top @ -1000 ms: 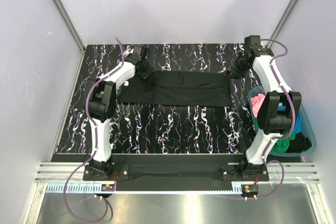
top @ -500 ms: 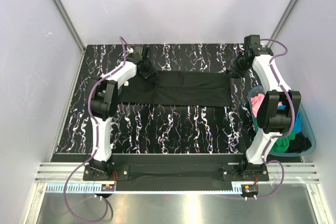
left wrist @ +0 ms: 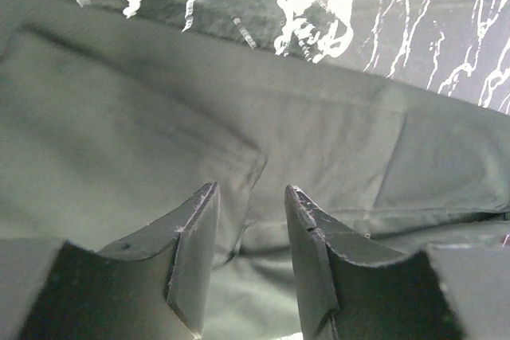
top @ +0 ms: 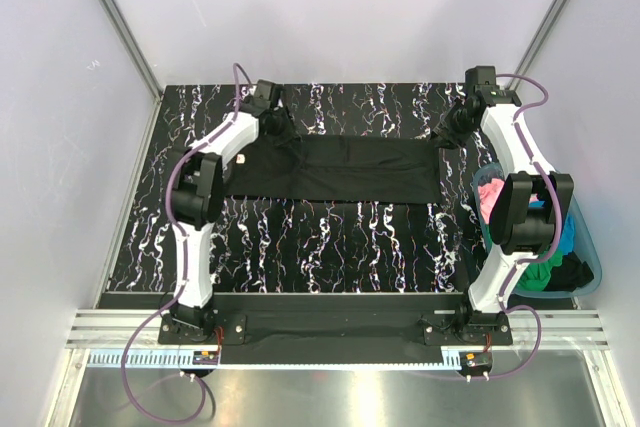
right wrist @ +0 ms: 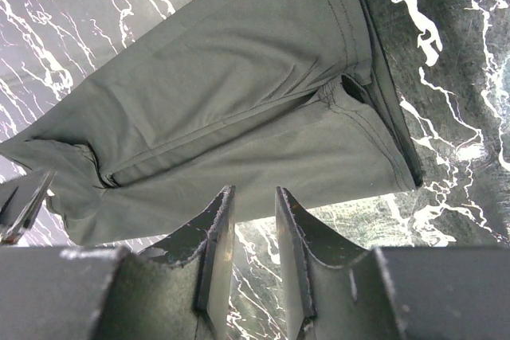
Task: Fold and stack the t-shirts
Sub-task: Fold the tshirt
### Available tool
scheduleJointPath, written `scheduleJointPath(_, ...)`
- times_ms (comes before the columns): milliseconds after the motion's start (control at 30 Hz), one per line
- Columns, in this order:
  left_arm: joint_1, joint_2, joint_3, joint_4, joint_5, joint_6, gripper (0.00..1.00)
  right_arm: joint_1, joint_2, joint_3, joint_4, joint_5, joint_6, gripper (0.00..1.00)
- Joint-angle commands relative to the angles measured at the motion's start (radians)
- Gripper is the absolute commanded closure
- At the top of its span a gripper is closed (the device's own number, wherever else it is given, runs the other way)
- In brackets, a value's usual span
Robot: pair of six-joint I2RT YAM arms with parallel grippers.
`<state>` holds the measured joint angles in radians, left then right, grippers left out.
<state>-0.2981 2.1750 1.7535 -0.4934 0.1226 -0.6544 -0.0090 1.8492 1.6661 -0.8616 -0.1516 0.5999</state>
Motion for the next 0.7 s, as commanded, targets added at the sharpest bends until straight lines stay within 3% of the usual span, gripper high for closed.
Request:
scheduleJointPath(0, 0.057, -0.150, -0.029, -0.077, -0.086, -0.007, 0.56, 0.003, -0.010, 0.041, 0.006, -0.019, 0.014, 0.66)
scheduleJointPath(167, 0.143, -0.280, -0.277, -0.129, -0.104, -0.096, 0.59, 0.032, 0.016, 0.040, 0.007, -0.049, 0.008, 0.66)
scheduleJointPath(267, 0.160, -0.349, -0.351, -0.178, -0.153, -0.096, 0.59, 0.044, 0.045, 0.011, 0.021, -0.060, 0.006, 0.66)
scheduleJointPath(400, 0.178, -0.423, -0.520, -0.175, -0.184, -0.117, 0.60, 0.047, 0.082, -0.071, 0.061, -0.042, 0.000, 0.74)
scheduleJointPath(500, 0.209, -0.440, -0.589, -0.160, -0.198, -0.134, 0.60, 0.046, 0.126, -0.072, 0.084, 0.009, -0.051, 0.81)
scheduleJointPath(600, 0.234, -0.419, -0.608, -0.165, -0.231, -0.123, 0.60, 0.043, 0.188, -0.003, 0.096, 0.030, -0.120, 0.81)
scheduleJointPath(667, 0.241, -0.400, -0.609, -0.169, -0.254, -0.116, 0.60, 0.044, 0.248, 0.064, 0.018, 0.076, -0.117, 0.80)
